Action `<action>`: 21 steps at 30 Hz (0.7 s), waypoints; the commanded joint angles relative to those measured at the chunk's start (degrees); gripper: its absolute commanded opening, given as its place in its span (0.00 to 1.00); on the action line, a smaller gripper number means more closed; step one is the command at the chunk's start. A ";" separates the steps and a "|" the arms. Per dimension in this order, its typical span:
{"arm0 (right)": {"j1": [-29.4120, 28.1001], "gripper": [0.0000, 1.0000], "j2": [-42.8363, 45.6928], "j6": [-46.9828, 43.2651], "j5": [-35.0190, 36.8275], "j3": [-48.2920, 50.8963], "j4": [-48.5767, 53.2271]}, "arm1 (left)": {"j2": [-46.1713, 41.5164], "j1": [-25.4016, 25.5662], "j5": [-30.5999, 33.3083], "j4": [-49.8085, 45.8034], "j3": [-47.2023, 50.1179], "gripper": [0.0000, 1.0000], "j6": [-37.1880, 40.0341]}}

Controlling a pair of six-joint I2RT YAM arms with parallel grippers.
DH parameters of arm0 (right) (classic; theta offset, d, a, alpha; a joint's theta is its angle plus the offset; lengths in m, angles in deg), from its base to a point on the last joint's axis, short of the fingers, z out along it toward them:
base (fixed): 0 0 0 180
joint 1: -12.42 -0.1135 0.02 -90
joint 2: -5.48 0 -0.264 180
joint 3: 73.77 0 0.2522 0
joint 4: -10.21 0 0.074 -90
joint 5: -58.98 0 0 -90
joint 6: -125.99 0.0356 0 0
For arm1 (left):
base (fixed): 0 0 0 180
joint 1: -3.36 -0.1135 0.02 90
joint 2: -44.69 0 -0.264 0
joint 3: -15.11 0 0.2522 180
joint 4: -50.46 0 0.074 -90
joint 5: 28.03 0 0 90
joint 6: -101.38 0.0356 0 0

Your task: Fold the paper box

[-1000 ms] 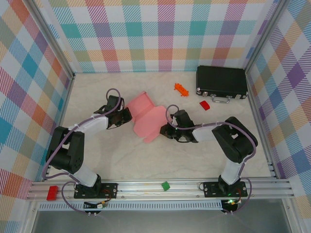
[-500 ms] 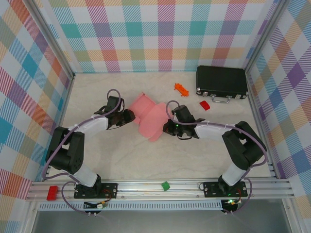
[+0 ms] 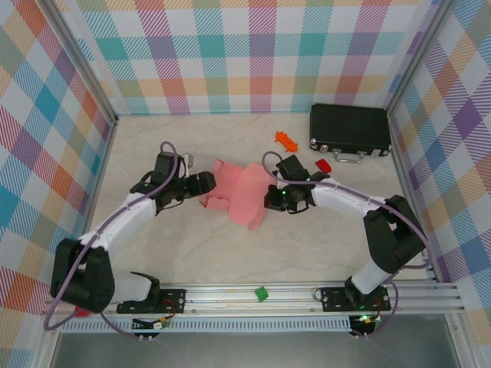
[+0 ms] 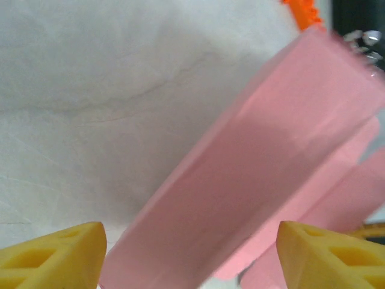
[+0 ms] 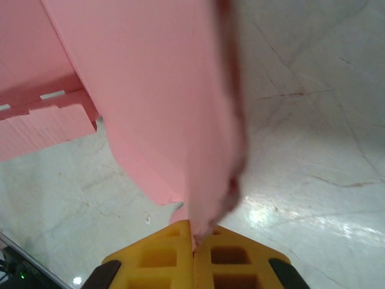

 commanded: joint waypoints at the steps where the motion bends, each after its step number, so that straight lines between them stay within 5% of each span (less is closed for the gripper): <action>1: 0.87 0.00 0.94 -6.13 -0.69 -3.91 10.18 | -4.61 0.50 -2.41 -6.37 0.18 0.81 4.10; 10: 1.27 0.00 -4.81 -20.66 3.52 -20.04 30.36 | -5.43 0.50 3.74 -2.75 2.02 0.84 5.92; 21: 2.55 0.00 -16.20 -37.39 9.72 -44.79 54.15 | -4.02 0.50 -2.69 7.29 6.90 0.83 7.11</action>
